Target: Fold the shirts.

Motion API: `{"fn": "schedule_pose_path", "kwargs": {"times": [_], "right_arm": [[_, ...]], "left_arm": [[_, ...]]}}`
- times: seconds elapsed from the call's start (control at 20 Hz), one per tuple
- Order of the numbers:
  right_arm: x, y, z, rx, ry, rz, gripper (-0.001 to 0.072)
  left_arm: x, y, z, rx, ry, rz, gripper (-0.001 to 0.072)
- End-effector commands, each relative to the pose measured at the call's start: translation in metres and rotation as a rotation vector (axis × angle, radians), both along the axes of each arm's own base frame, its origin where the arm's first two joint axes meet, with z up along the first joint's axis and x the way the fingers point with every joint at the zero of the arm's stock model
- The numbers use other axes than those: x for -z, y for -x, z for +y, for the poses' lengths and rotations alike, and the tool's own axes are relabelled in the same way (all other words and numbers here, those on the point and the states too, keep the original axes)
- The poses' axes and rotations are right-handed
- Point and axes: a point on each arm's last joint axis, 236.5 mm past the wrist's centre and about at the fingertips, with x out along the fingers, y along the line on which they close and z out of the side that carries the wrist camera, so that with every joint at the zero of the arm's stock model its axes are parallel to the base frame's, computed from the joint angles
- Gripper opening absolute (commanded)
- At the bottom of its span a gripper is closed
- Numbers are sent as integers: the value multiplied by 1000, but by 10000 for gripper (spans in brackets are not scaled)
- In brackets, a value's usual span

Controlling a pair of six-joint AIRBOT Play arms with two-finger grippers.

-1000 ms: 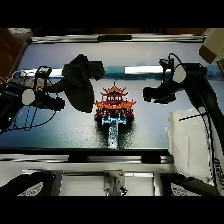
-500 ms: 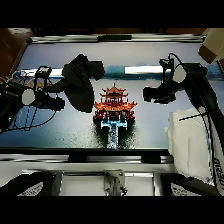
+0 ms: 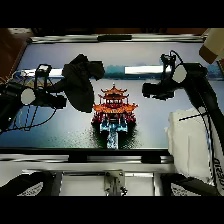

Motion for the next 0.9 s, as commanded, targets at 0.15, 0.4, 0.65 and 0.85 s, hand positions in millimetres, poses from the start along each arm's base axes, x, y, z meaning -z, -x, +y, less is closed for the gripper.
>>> {"fn": "schedule_pose_path", "kwargs": {"times": [0.15,0.4,0.65,0.85], "right_arm": [[-9,-24,-6,-11,34,-112,549],[-11,-36,-25,-18,125,-171,549],[-9,-34,-35,-20,174,-160,549],[-6,-27,-33,-21,163,-126,549]], "left_arm": [[-10,-58,-49,-69,267,-140,625],[43,-132,-64,-45,228,-64,625],[121,-130,-84,169,143,190,624],[144,-140,-85,166,139,181,617]]}}
